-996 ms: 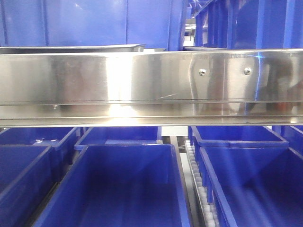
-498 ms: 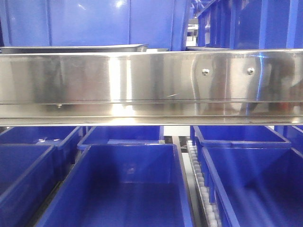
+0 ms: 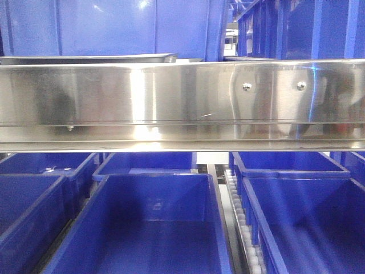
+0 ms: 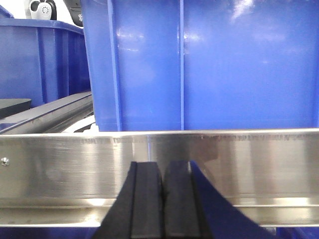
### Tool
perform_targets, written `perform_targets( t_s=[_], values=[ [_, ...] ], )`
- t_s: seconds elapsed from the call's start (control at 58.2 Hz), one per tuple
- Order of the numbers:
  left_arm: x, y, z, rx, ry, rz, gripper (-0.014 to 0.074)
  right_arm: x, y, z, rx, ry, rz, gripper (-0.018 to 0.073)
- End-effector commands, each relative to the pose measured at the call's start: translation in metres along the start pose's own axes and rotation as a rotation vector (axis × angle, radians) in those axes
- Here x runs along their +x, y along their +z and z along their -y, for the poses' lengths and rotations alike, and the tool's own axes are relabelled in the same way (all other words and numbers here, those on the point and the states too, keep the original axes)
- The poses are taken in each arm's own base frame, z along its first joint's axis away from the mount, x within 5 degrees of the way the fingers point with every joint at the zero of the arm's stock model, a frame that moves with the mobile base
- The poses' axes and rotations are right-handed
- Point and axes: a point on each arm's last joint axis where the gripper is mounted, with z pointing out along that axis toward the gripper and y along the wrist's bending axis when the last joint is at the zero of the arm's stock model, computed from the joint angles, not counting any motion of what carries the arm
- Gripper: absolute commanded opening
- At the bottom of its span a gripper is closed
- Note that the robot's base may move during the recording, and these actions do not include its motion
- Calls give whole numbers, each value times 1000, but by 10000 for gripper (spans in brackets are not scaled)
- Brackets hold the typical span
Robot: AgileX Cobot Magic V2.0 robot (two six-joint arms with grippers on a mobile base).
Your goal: Stack silver trays without gaps
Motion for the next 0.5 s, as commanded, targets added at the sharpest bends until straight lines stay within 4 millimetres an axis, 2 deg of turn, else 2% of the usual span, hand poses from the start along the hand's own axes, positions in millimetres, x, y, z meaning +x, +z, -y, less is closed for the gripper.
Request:
perform_targets(
  t_s=[0.0, 0.137, 0.481],
  values=[
    [-3, -1, 0, -2, 10, 27, -9, -2, 0, 0, -4, 4, 20, -79],
    [-3, -1, 1, 17, 66, 31, -9, -2, 0, 0, -4, 4, 20, -79],
    [0, -1, 2, 33, 45, 2, -9, -2, 0, 0, -4, 4, 20, -79]
  ],
)
